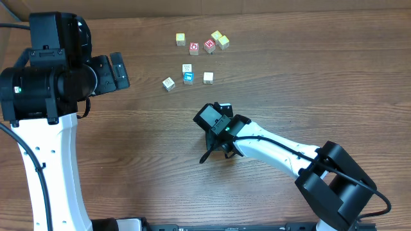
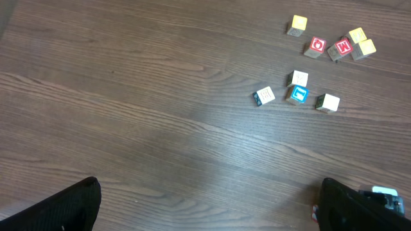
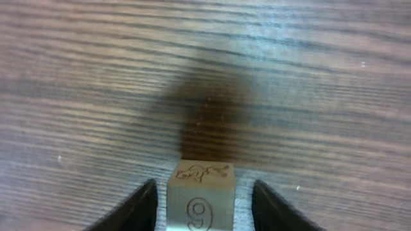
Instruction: Flip 4 blocks
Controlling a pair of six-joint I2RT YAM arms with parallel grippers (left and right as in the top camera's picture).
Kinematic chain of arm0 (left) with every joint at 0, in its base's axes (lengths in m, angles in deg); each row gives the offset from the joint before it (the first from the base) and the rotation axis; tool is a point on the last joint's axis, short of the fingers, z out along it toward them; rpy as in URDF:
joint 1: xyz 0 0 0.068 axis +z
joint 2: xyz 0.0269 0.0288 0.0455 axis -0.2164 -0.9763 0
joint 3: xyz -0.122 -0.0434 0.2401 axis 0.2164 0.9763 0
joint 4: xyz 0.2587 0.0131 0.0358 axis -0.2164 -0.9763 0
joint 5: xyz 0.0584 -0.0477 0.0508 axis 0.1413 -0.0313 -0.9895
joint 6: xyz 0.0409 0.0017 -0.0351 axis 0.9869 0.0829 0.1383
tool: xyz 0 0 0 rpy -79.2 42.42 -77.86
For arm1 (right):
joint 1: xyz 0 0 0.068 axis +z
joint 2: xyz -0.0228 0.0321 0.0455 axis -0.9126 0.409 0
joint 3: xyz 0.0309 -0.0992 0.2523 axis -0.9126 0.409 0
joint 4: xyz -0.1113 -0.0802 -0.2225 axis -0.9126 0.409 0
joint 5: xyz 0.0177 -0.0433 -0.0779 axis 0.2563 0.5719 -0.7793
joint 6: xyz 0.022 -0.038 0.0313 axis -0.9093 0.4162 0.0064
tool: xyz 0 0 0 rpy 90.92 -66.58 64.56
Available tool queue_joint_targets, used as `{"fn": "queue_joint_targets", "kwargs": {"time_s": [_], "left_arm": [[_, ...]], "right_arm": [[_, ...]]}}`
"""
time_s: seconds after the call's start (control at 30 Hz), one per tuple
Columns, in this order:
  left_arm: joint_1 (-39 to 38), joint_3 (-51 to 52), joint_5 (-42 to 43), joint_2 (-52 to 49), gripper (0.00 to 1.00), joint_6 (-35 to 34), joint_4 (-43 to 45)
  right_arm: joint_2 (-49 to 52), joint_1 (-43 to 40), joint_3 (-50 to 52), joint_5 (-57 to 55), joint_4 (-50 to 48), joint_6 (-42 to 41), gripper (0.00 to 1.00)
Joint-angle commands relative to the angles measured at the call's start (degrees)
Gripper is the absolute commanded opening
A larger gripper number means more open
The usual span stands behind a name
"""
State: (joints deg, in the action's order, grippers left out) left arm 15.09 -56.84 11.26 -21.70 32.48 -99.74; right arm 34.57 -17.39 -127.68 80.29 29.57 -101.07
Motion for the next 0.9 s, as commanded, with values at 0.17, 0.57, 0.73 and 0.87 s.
{"fn": "queue_joint_targets", "kwargs": {"time_s": [0.17,0.57,0.73,0.87], "left_arm": [[-0.3,-0.7,-0.7,-0.2,1.0,-1.2,-0.1],[-0.3,-0.7,-0.7,-0.2,1.0,-1.2,-0.1],[-0.3,-0.7,-0.7,-0.2,1.0,-1.2,-0.1],[-0.3,-0.7,-0.7,-0.2,1.0,-1.2,-0.1]], "right_arm": [[0.0,-1.4,-4.1,-1.4,0.8,5.2,0.71],[0.2,-14.9,-24.5,-0.7,0.7,10.8,0.59],[4.6,-16.6,-24.5,0.9,-6.9,10.4,0.59],[10.5,-15.6,-24.5,1.0,-12.0,10.4,0.6]]}}
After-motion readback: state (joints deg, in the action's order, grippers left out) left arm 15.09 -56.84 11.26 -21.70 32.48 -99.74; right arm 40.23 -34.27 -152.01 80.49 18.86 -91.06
